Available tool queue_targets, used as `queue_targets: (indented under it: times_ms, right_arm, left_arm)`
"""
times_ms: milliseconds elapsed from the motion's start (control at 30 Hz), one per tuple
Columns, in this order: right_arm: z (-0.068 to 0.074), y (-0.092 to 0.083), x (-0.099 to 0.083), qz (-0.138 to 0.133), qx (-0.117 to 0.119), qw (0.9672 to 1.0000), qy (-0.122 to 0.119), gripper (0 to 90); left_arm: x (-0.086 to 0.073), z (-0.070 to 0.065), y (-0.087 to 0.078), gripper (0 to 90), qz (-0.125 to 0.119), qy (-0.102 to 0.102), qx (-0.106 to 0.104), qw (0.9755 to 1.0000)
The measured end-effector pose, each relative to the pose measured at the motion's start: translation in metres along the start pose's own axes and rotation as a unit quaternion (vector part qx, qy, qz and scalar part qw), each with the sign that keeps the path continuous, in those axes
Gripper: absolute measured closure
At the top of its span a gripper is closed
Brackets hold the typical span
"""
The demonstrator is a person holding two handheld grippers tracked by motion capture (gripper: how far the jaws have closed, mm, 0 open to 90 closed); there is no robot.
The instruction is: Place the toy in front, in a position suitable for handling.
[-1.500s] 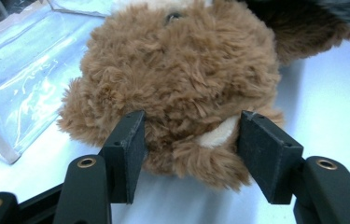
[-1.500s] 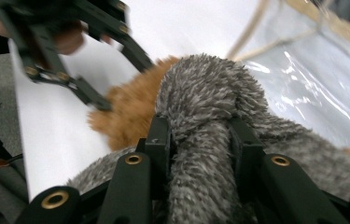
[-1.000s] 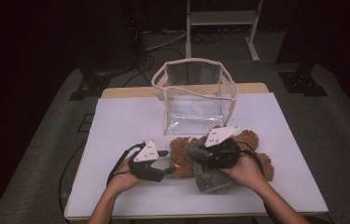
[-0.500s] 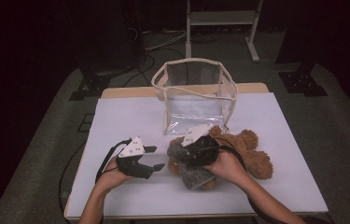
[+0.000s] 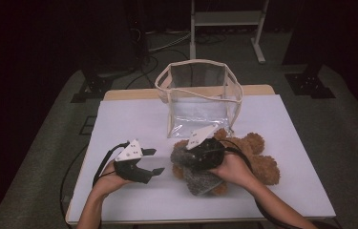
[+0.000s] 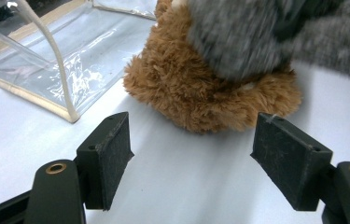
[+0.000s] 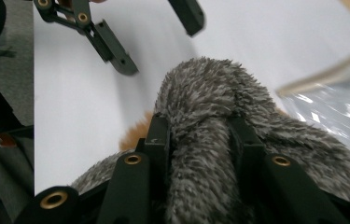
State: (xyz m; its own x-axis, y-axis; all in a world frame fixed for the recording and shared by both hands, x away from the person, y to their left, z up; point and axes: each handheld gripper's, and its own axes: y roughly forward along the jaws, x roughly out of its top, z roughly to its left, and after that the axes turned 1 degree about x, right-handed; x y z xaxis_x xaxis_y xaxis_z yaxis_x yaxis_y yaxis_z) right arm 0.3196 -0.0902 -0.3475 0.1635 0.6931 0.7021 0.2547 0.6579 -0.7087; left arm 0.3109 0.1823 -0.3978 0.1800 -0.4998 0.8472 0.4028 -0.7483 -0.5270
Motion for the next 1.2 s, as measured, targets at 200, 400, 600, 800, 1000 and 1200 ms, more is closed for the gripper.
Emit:
queue_targets:
  times_ms: [200, 400, 600, 800, 1000, 1200]
  right_arm:
    - [-0.007, -0.028, -0.019, -0.001, -0.012, 0.9996, 0.027, 65.3]
    - [-0.007, -0.026, -0.016, -0.004, -0.008, 0.9996, 0.025, 65.2]
    - [-0.006, 0.009, 0.005, 0.010, 0.016, 0.9998, 0.009, 65.3]
    - [-0.003, 0.036, 0.012, 0.019, 0.044, 0.9988, 0.012, 65.2]
    - [-0.013, 0.004, 0.012, -0.003, 0.017, 0.9998, 0.013, 65.3]
    - [-0.045, -0.031, -0.001, -0.024, -0.033, 0.9976, 0.056, 65.3]
  left_arm:
    - [0.001, -0.002, 0.002, 25.5, 0.005, 0.009, -0.003, 0.9999]
    - [0.004, -0.002, 0.003, 23.3, 0.001, 0.012, -0.009, 0.9999]
    - [0.002, -0.002, 0.001, 21.7, 0.001, 0.013, -0.011, 0.9999]
    - [0.003, -0.001, -0.005, 21.0, -0.006, 0.015, -0.011, 0.9998]
    - [0.003, -0.002, -0.004, 20.5, -0.004, 0.017, -0.010, 0.9998]
    - [0.006, -0.005, 0.000, 20.6, -0.003, 0.024, -0.013, 0.9996]
